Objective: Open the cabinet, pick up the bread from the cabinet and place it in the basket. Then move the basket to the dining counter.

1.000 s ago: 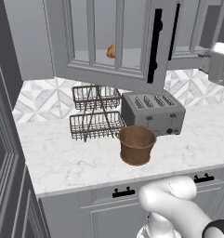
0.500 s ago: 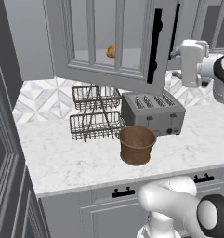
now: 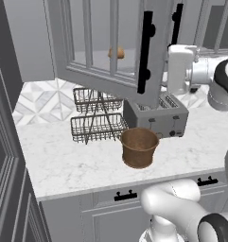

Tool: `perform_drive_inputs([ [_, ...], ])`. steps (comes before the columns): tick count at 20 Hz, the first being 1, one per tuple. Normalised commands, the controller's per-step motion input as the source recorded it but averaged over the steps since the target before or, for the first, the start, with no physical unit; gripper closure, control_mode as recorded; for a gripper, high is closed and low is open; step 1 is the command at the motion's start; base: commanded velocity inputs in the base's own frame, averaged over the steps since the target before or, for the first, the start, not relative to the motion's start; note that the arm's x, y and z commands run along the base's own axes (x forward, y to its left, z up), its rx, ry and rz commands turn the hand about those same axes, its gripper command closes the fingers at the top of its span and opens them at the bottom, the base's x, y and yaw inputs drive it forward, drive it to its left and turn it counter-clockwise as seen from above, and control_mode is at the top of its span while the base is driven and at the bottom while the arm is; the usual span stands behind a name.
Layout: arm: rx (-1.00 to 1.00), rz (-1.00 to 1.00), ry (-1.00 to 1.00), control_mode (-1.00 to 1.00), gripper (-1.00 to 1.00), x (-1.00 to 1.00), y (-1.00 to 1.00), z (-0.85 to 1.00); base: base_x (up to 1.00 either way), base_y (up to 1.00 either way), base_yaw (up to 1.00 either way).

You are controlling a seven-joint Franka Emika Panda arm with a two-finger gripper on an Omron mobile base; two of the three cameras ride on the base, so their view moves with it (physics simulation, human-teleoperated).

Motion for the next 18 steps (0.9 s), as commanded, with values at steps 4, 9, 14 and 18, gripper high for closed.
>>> perform_drive_inputs([
  [4, -0.06, 0.39, -0.11, -1.00, -1.00, -1.00, 1.00, 0.00, 0.00, 0.00, 0.00],
  [9, -0.15, 0.32, -0.02, -1.00, -1.00, -0.49, 1.00, 0.00, 0.00, 0.00, 0.00],
  [14, -0.16, 0.11, 0.00, -1.00, -1.00, -0.01, 1.00, 0.00, 0.00, 0.00, 0.00],
  [18, -0.04, -0.06, 0.00, -1.00, -1.00, 0.30, 0.50, 0.00, 0.00, 0.00, 0.00],
])
